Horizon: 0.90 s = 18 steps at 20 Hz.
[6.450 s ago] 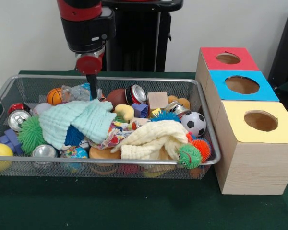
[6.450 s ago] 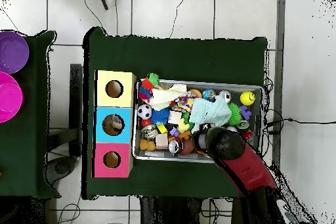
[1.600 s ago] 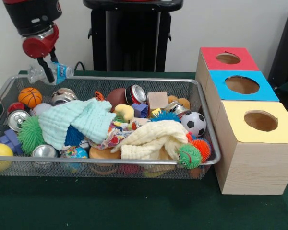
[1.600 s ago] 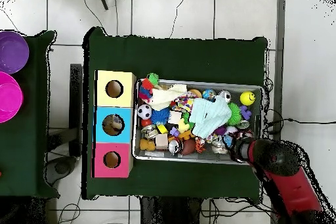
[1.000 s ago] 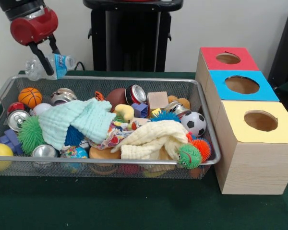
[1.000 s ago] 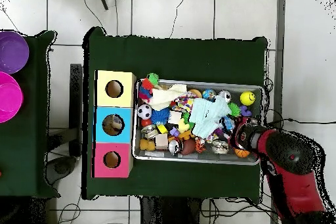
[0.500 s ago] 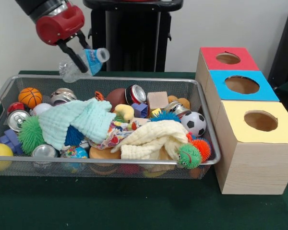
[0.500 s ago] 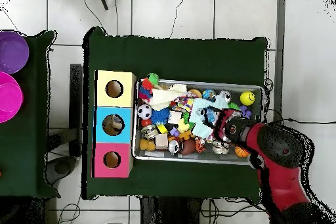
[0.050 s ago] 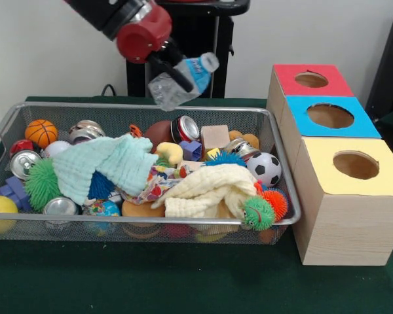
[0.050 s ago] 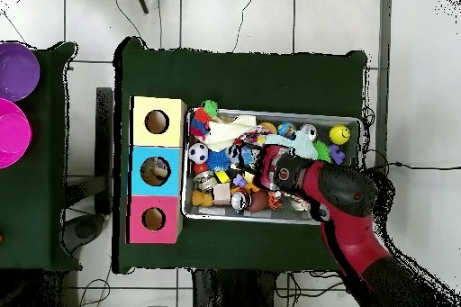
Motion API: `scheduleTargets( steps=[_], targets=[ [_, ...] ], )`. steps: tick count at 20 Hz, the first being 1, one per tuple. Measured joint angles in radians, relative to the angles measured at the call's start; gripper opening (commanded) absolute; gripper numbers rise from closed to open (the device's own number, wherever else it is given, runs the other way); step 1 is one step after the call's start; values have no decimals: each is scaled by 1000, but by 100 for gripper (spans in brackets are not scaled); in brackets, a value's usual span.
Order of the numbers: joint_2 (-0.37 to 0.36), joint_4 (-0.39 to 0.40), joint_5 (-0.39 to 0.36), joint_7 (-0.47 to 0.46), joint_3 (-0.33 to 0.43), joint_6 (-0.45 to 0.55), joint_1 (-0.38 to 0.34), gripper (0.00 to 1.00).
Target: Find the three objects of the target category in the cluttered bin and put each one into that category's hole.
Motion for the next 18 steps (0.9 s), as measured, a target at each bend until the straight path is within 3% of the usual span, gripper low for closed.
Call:
scheduleTargets(
  steps=[9, 11, 18],
  targets=[
    [106, 50, -3, 0, 185, -118, -26, 0],
    [160, 53, -17, 0, 235, -177, -27, 0],
    [266, 52, -61, 0, 289, -263, -17, 0]
  ],
)
